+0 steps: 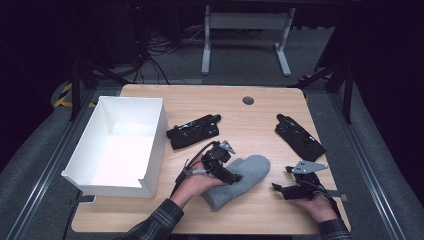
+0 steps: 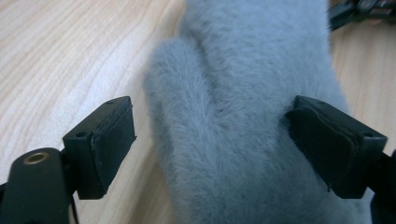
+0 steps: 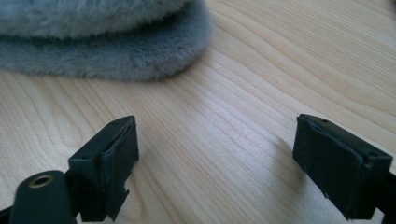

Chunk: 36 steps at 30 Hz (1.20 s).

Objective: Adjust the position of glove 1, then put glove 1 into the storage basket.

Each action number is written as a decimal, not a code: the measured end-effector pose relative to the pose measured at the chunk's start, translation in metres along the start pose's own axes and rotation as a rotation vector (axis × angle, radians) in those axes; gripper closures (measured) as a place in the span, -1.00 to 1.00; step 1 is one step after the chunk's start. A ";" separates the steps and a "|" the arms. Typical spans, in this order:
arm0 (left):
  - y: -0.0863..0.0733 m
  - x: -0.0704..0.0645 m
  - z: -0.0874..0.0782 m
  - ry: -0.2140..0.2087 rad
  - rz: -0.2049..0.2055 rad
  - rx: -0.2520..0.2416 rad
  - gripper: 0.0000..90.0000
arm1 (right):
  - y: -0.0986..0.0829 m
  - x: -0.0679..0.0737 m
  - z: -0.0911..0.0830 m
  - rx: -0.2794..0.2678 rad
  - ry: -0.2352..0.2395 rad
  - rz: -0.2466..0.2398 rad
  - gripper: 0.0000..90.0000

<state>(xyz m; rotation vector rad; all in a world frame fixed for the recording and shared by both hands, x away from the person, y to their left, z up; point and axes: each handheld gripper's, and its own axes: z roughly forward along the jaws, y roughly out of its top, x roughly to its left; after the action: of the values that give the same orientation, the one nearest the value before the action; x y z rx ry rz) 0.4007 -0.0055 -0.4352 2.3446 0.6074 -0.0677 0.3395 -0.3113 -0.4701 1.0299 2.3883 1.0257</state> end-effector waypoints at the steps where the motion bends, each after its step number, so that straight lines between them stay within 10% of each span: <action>1: -0.001 -0.001 0.002 -0.005 -0.001 0.003 -0.68 | 0.000 0.000 0.000 0.000 0.000 0.000 -0.67; 17: -0.009 -0.006 0.018 -0.071 -0.010 0.069 -0.57 | 0.000 0.000 0.000 0.000 0.000 0.000 -0.67; 36: -0.006 -0.007 0.014 -0.161 -0.045 0.097 0.36 | 0.000 0.000 0.000 0.000 0.000 0.000 -0.68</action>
<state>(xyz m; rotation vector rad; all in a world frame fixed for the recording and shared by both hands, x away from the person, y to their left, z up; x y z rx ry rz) 0.3934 -0.0132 -0.4482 2.3896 0.5888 -0.3098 0.3395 -0.3114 -0.4701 1.0294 2.3889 1.0256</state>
